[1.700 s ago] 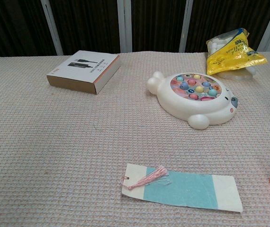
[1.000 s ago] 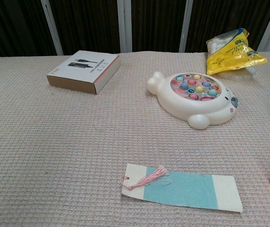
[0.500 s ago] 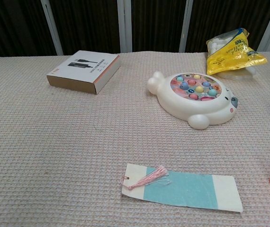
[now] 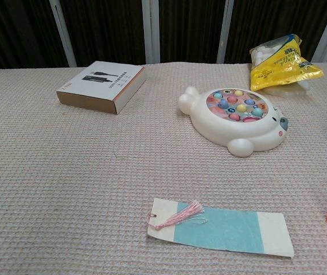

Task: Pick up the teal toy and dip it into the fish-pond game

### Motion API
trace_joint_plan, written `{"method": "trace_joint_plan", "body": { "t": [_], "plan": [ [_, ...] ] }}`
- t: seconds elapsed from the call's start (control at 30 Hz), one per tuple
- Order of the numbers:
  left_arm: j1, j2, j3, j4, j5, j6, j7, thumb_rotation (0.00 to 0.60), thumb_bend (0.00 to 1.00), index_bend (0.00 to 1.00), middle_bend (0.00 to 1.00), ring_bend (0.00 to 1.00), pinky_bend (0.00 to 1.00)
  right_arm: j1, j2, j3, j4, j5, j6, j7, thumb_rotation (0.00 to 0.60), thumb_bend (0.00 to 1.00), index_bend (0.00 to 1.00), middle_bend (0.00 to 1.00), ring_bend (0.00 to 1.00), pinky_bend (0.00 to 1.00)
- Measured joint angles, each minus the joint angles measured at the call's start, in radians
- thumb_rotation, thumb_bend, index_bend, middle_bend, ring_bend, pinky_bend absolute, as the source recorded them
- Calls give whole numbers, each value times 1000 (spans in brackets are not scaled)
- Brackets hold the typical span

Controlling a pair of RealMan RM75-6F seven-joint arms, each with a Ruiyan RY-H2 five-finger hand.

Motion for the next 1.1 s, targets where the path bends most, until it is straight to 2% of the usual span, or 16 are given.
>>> {"method": "trace_joint_plan", "body": {
  "t": [0.73, 1.1],
  "plan": [
    [-5, -5, -5, 0, -13, -14, 7, 600, 110, 110, 62, 0, 0, -4, -29, -21, 39, -5, 12, 26, 600, 598, 389, 398, 295, 213],
    [-4, -4, -6, -10, -17, -15, 20, 600, 110, 108, 60, 0, 0, -4, -39, -27, 60, -11, 17, 47, 600, 625, 536, 507, 386, 258]
  ]
}}
